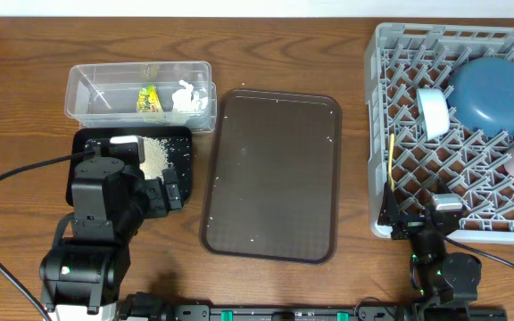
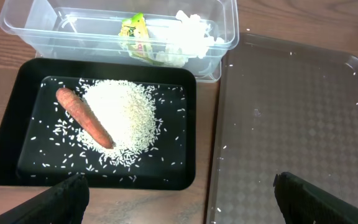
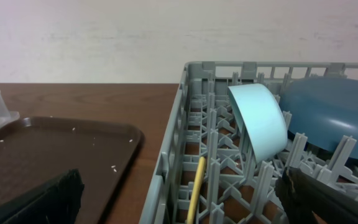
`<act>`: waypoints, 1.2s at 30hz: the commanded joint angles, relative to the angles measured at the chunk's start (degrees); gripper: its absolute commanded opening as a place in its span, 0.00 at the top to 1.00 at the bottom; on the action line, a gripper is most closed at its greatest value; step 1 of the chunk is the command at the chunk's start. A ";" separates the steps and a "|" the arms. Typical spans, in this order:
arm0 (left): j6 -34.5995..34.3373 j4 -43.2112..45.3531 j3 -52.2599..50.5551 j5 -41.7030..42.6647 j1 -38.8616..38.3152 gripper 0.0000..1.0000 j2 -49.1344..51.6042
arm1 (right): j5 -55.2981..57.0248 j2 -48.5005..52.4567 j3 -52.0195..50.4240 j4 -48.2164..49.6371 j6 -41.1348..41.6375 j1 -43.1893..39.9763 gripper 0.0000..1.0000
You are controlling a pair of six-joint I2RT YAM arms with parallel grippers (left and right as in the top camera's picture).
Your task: Sort waste into correct bins and load items into the dishwasher rack
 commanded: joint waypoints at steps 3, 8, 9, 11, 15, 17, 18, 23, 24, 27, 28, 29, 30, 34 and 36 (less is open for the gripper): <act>-0.33 0.02 -0.39 -0.63 -0.02 0.03 0.00 | -0.70 -0.39 -0.09 -0.20 -0.70 0.24 0.01; -0.35 0.02 -0.39 -0.63 -0.02 0.03 0.00 | -0.70 -0.39 -0.07 -0.20 -0.68 0.24 0.01; -0.33 0.02 -0.39 -0.63 -0.02 0.03 0.00 | -0.70 -0.39 -0.07 -0.20 -0.68 0.24 0.01; -0.33 0.02 -0.39 -0.63 -0.02 0.03 0.00 | -0.70 -0.39 -0.07 -0.20 -0.70 0.24 0.01; -0.33 0.02 -0.39 -0.63 -0.02 0.03 0.00 | -0.70 -0.39 -0.07 -0.20 -0.68 0.24 0.01; -0.33 0.02 -0.39 -0.63 -0.02 0.03 0.00 | -0.70 -0.39 -0.07 -0.20 -0.68 0.24 0.01; -0.35 0.02 -0.39 -0.63 -0.02 0.03 0.00 | -0.70 -0.39 -0.07 -0.20 -0.68 0.24 0.01; -0.33 0.02 -0.39 -0.63 -0.02 0.03 0.00 | -0.70 -0.39 -0.07 -0.20 -0.68 0.24 0.01; -0.33 0.02 -0.39 -0.63 -0.02 0.03 0.00 | -0.17 -0.39 -0.07 -0.26 -1.16 0.22 0.01; -0.33 0.02 -0.39 -0.63 -0.02 0.03 0.00 | 0.83 -0.33 -0.07 -0.39 -2.25 0.22 0.01; -0.33 0.02 -0.39 -0.63 -0.02 0.03 0.00 | 0.83 -0.33 -0.07 -0.39 -2.36 0.22 0.01; -0.33 0.02 -0.39 -0.63 -0.02 0.03 0.00 | 0.83 -0.33 -0.07 -0.39 -3.21 0.22 0.01; -0.33 0.02 -0.39 -0.61 -0.02 0.03 0.00 | 0.83 -0.33 -0.07 -0.39 -4.24 0.22 0.01; -0.33 0.02 -0.39 -0.63 -0.02 0.03 0.00 | 0.81 -0.33 -0.07 -0.39 -8.11 0.24 0.01; -0.33 0.02 -0.39 -0.63 -0.02 0.03 0.00 | 0.79 -0.33 -0.07 -0.37 -8.02 0.24 0.01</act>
